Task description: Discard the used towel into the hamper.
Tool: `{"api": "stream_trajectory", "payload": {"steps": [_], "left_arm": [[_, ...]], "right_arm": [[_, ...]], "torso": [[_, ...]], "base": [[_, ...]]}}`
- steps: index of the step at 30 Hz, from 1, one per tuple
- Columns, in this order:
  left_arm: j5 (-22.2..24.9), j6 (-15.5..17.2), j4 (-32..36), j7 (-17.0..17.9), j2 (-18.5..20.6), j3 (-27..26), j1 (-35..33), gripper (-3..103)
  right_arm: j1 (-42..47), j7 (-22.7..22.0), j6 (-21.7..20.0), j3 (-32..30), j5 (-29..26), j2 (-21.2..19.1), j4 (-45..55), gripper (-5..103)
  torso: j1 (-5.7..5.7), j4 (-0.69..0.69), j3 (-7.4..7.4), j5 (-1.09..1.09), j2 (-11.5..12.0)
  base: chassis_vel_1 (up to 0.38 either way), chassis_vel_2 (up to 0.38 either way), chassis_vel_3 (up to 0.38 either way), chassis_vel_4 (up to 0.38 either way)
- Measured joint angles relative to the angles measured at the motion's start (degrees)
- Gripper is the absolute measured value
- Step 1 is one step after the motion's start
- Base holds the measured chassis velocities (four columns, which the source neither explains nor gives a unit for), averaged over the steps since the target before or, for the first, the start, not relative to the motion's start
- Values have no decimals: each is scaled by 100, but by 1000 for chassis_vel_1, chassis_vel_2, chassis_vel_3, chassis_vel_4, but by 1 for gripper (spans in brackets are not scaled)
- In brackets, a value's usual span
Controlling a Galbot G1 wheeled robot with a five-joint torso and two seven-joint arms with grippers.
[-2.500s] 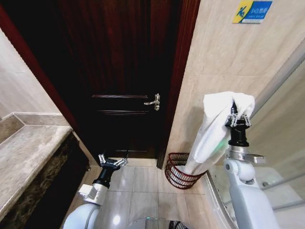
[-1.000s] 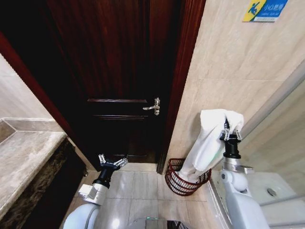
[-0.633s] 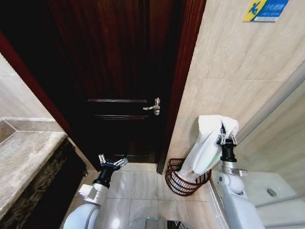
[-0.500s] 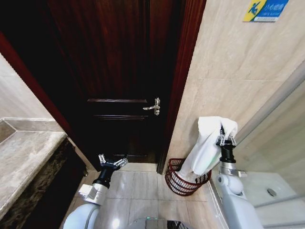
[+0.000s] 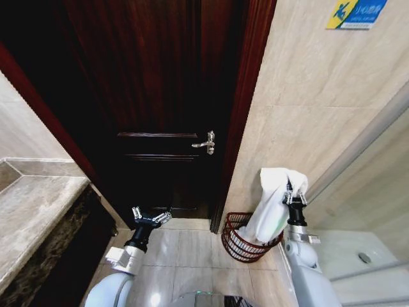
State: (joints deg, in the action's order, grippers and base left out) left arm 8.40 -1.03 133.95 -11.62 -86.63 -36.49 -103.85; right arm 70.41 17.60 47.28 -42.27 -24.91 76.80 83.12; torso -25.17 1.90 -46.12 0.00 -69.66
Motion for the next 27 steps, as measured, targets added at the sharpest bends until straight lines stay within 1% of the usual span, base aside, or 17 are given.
{"api": "stream_trajectory", "payload": {"steps": [9, 20, 27], "left_arm": [[0, 0, 0, 0, 0, 0, 0, 100], [0, 0, 0, 0, 0, 0, 0, 100], [0, 0, 0, 0, 0, 0, 0, 100]], "right_arm": [[-240, 7, -2, 52, 115, 104, -376, 12], [-643, 57, -8, 121, 173, 12, -1098, 12], [-770, 86, -10, 176, 237, 92, -1474, 12]], "torso": [[0, 0, 0, 0, 0], [0, 0, 0, 0, 0], [0, 0, 0, 0, 0]], "base": [[0, 0, 0, 0], [0, 0, 0, 0], [0, 0, 0, 0]]}}
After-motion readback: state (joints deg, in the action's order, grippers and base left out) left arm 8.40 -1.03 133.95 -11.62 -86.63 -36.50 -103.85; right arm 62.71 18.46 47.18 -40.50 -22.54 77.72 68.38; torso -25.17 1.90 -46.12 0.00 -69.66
